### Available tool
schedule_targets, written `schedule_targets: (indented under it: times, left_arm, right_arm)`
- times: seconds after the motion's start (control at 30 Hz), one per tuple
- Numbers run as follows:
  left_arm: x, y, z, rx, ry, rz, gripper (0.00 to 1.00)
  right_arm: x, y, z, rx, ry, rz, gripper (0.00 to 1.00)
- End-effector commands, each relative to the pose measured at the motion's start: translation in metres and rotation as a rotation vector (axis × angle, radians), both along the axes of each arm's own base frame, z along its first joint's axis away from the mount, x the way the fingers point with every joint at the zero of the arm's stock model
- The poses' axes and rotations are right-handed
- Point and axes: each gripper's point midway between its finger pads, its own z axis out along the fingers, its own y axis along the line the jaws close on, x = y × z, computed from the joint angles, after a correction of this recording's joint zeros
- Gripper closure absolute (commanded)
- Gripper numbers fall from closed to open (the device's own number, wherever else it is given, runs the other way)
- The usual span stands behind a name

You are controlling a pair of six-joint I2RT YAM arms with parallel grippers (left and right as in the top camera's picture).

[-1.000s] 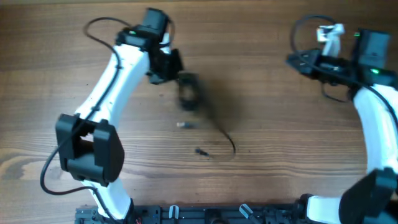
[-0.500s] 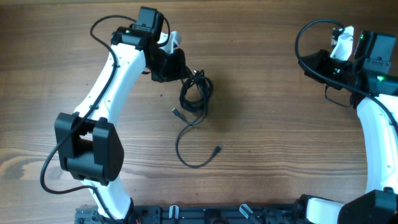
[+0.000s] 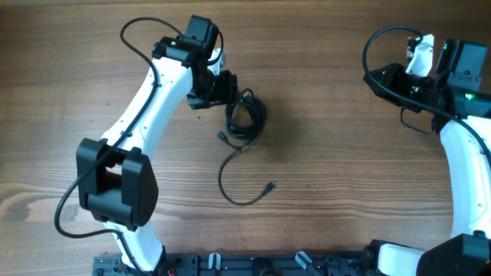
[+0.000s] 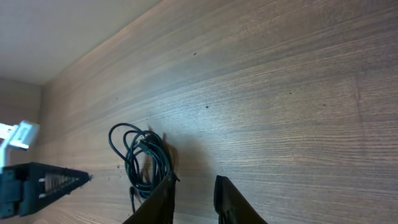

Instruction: Untangle cables

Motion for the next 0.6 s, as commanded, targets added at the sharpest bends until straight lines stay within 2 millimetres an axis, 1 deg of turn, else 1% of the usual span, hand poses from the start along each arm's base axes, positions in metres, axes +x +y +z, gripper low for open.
schedule_targets:
  times: [0.0, 0.03, 0.13, 0.2, 0.27, 0.37, 0.43, 0.47, 0.57]
  left_arm:
    - [-0.013, 0.001, -0.031, 0.064, 0.053, 0.133, 0.47]
    - [-0.016, -0.002, -0.040, 0.059, 0.065, 0.173, 0.55]
    - [-0.022, -0.006, -0.060, 0.067, 0.073, 0.272, 0.62]
    - [-0.022, -0.005, -0.070, 0.094, 0.056, 0.328, 0.62]
    - [-0.022, -0.006, -0.078, 0.104, 0.033, 0.343, 0.63]
    - [-0.017, 0.001, -0.081, 0.144, -0.007, 0.376, 0.63]
    - [-0.010, 0.004, -0.082, 0.157, -0.041, 0.388, 0.63]
    - [-0.006, 0.001, -0.085, 0.150, -0.050, 0.388, 0.64]
    - [-0.006, -0.004, -0.099, 0.158, -0.040, 0.376, 0.66]
  right_arm:
    - [0.000, 0.005, 0.004, 0.003, -0.014, 0.031, 0.76]
    - [0.000, 0.005, 0.004, 0.003, -0.012, 0.031, 0.76]
    - [0.000, 0.005, 0.004, 0.004, -0.011, 0.030, 0.76]
    - [-0.001, 0.005, 0.004, 0.004, -0.010, 0.031, 0.76]
    - [-0.002, 0.005, 0.003, 0.005, -0.003, 0.031, 0.76]
    - [-0.002, 0.005, 0.002, 0.005, -0.001, 0.031, 0.76]
    - [-0.002, 0.005, 0.002, 0.005, 0.000, 0.031, 0.76]
    - [-0.002, 0.005, 0.002, 0.005, 0.000, 0.031, 0.76]
    - [-0.002, 0.005, 0.002, 0.005, 0.000, 0.031, 0.76]
